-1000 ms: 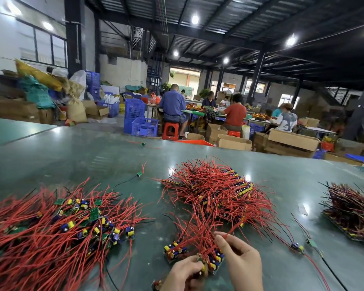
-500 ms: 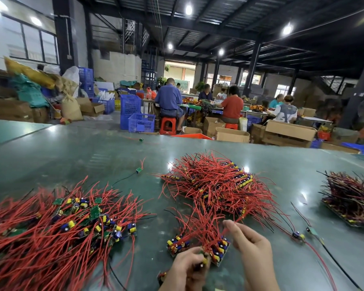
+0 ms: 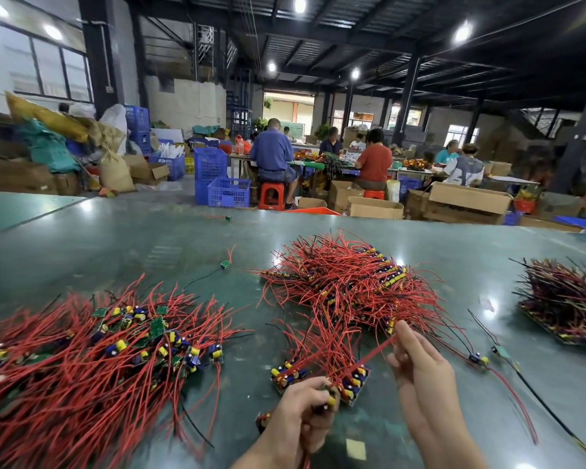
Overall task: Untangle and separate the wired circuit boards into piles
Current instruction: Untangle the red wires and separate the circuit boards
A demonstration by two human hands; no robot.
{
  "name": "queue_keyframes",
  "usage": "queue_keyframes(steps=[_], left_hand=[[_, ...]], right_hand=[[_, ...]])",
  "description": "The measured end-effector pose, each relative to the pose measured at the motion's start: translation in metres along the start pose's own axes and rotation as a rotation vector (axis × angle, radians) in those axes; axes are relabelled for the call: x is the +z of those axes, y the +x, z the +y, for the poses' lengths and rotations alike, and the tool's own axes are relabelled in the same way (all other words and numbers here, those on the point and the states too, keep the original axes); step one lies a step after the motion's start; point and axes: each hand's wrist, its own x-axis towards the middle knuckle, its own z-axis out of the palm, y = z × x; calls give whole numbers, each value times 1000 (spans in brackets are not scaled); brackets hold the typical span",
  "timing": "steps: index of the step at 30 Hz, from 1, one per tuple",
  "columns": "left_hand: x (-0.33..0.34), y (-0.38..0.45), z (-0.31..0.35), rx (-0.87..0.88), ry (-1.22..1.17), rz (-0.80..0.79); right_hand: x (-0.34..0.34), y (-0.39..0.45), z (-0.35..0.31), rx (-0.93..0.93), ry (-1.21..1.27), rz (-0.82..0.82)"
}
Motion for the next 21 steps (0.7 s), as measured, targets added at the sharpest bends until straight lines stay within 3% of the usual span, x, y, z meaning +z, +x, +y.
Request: queue_keyframes(steps=[8, 12, 16, 19, 21], left_hand=[[-1, 13, -2, -83, -18, 34], [-2, 5, 0, -71, -192, 34], [-5, 0, 2, -173, -334, -59], [-5, -7, 13, -236, -259, -122], [-7, -12, 23, -246, -80, -140]], right_hand=[[1, 2, -4, 172, 133, -66], [7, -5, 11, 87, -189, -206], [13, -15, 33, 33, -540, -350], [11, -18, 27, -24, -557, -357], [10, -20, 17, -109, -589, -393]])
